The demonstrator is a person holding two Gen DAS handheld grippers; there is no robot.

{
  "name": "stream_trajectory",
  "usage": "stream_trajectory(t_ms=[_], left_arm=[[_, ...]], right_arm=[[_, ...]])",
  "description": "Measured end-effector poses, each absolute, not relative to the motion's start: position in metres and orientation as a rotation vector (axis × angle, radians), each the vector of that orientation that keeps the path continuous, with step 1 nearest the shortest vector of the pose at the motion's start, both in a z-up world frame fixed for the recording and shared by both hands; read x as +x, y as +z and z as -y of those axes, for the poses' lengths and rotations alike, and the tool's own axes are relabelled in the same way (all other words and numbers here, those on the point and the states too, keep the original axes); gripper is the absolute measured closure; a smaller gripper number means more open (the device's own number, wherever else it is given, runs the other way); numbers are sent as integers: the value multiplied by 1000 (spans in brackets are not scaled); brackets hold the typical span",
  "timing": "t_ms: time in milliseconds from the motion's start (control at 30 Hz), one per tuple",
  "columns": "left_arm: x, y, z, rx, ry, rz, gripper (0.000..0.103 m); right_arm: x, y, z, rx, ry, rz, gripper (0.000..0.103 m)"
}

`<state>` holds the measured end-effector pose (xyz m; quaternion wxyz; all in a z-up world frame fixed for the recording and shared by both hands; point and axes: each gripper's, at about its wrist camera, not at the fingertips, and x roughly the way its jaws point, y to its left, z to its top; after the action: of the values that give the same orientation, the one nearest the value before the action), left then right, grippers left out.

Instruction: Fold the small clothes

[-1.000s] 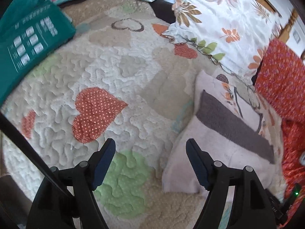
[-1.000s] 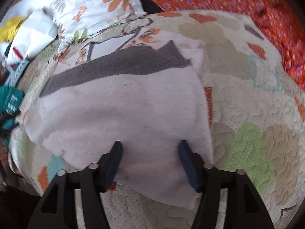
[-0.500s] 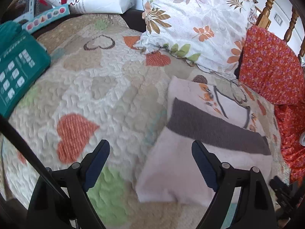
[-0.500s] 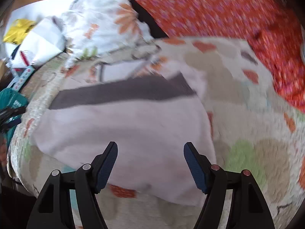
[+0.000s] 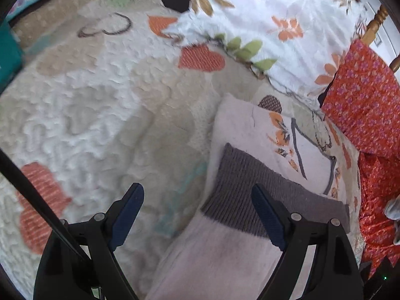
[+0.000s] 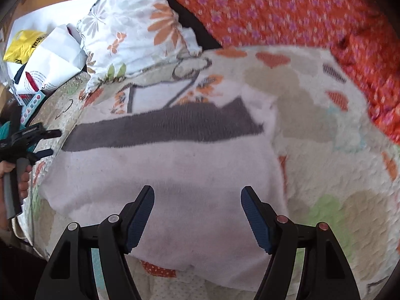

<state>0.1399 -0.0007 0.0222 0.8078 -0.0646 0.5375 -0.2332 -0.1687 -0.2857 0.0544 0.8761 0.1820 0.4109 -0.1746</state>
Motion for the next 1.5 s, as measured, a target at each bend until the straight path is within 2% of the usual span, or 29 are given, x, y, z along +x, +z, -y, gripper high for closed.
stream_trajectory(t_ms=[300, 333, 367, 400, 433, 467, 600, 733, 933, 1067, 1400, 1500], left_arm=[[118, 3, 33, 20, -664, -1257, 17], [115, 3, 35, 31, -677, -1242, 23], [113, 3, 36, 27, -695, -1241, 36], [113, 4, 35, 2, -703, -1247, 44], [116, 3, 31, -51, -714, -1262, 69], [119, 0, 27, -129, -746, -1298, 86], [116, 2, 21, -202, -725, -1284, 87], [99, 27, 28, -170, -740, -1197, 87], [66, 75, 64, -92, -839, -1134, 88], [42, 100, 123, -53, -915, -1123, 88], [-49, 75, 270, 90, -1056, -1217, 88], [-70, 66, 294, 177, -1038, -1206, 83]], right_arm=[[-162, 44, 293, 520, -282, -888, 27], [-163, 42, 293, 529, -276, -894, 27], [-164, 40, 291, 536, -273, -897, 27], [-165, 39, 290, 534, -275, -899, 27], [-166, 39, 288, 527, -279, -900, 27], [-166, 40, 286, 512, -283, -903, 27], [-166, 43, 277, 459, -286, -904, 27], [-173, 55, 277, 437, -295, -876, 29], [-206, 116, 316, 455, -395, -690, 29], [-243, 142, 353, 543, -477, -569, 29], [-278, 154, 388, 593, -552, -528, 29], [-284, 147, 403, 677, -534, -526, 29]])
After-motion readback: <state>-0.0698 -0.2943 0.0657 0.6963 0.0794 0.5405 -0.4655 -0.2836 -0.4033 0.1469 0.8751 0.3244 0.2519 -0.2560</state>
